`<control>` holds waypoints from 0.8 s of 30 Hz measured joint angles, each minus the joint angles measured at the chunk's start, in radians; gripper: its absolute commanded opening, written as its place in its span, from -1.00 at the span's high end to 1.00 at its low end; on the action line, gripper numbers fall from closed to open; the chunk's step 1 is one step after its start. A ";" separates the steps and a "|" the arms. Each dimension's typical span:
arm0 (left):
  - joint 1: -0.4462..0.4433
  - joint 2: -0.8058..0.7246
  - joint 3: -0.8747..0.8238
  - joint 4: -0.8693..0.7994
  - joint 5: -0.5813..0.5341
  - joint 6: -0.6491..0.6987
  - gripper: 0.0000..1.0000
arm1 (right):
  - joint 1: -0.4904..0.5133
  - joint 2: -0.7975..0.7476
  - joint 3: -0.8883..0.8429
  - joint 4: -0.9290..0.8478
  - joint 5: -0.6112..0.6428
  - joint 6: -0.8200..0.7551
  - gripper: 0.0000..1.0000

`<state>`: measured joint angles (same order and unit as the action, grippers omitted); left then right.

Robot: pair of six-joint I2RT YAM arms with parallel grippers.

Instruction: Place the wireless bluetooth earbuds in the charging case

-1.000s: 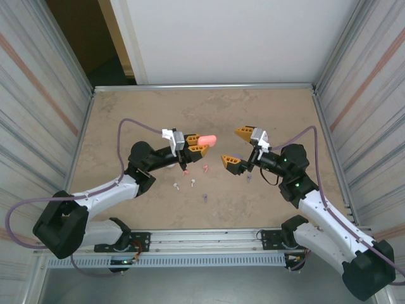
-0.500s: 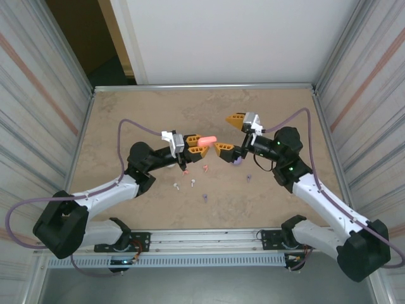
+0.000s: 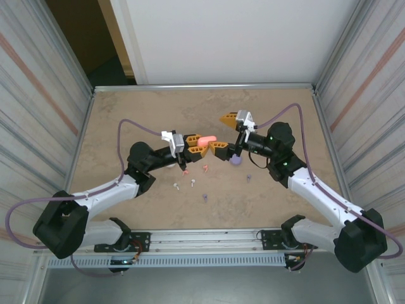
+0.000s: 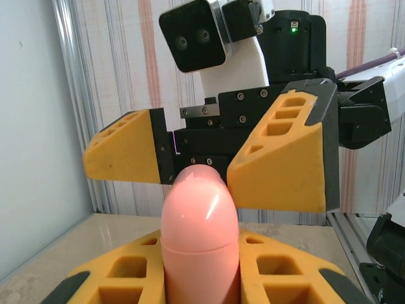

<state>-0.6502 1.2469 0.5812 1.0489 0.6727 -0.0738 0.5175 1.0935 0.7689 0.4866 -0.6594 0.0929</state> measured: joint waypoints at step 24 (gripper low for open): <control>0.002 0.000 0.000 -0.041 0.001 0.009 1.00 | -0.016 0.076 0.086 0.007 0.006 0.000 -0.96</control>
<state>-0.6483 1.2469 0.5812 1.0080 0.6739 -0.0647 0.5018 1.1690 0.8551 0.4938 -0.6529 0.0933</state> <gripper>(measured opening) 0.231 0.982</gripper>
